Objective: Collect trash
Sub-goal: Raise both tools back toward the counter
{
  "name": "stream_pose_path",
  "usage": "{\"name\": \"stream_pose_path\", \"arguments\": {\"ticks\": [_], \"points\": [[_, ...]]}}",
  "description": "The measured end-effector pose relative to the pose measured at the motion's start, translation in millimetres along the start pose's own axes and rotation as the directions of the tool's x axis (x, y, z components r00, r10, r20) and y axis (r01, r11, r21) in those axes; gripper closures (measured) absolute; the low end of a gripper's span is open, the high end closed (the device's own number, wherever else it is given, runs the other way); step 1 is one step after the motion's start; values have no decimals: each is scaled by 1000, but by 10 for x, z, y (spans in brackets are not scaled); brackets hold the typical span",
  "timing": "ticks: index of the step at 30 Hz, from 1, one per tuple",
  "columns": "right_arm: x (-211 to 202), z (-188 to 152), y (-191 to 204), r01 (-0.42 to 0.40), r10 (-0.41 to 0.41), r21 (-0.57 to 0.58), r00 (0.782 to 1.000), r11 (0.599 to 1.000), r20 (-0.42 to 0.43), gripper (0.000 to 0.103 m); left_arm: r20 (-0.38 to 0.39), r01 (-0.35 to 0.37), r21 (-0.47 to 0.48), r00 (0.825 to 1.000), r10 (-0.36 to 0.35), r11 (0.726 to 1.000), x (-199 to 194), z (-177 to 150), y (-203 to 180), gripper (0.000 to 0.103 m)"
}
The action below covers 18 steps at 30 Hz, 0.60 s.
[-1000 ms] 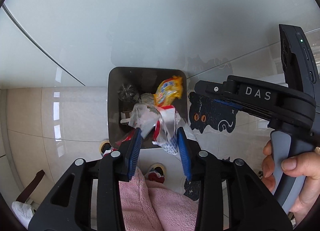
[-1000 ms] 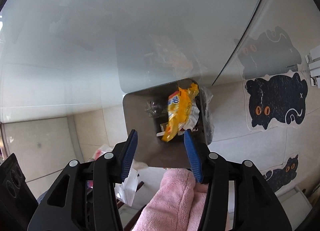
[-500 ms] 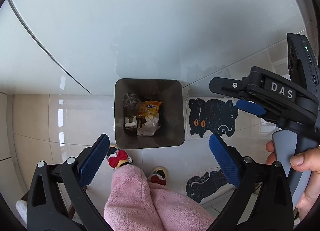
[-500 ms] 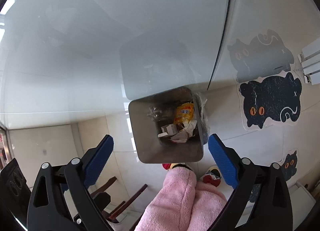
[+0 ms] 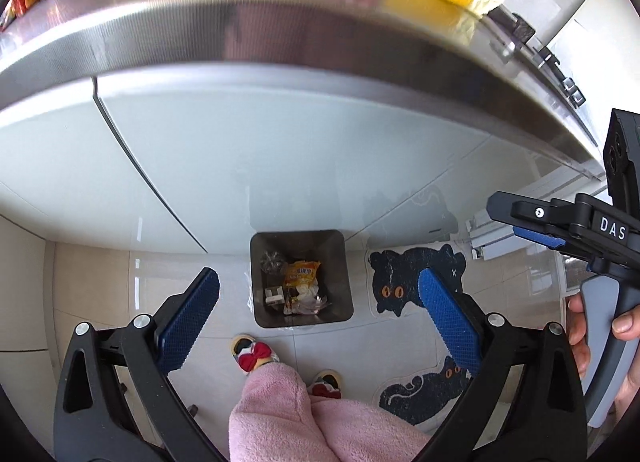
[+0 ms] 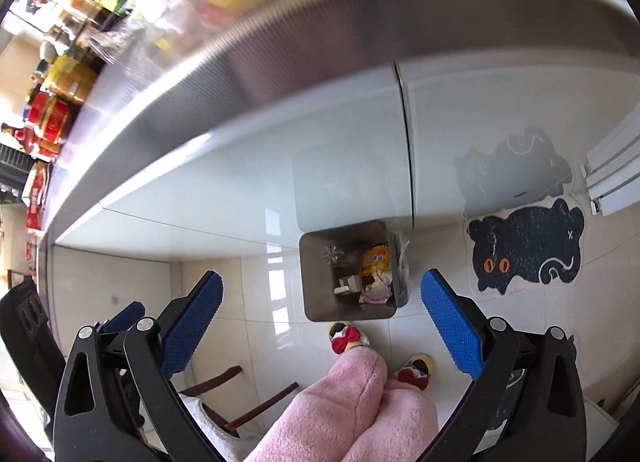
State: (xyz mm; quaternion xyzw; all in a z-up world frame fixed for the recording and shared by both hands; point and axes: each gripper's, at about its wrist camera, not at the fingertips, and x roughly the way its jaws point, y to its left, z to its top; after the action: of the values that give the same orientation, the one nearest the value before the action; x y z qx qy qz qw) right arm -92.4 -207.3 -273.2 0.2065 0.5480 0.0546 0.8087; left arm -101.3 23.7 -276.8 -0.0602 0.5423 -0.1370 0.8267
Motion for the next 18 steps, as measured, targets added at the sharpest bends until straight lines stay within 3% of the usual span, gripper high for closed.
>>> {"name": "stream_pose_path", "arguments": {"ticks": [9, 18], "points": [[-772, 535, 279, 35, -9, -103, 971, 994, 238, 3, 157, -10, 38, 988, 4, 999, -608, 646, -56, 8], [-853, 1138, 390, 32, -5, -80, 950, 996, 312, 3, 235, -49, 46, 971, 37, 998, -719, 1354, 18, 8]]}}
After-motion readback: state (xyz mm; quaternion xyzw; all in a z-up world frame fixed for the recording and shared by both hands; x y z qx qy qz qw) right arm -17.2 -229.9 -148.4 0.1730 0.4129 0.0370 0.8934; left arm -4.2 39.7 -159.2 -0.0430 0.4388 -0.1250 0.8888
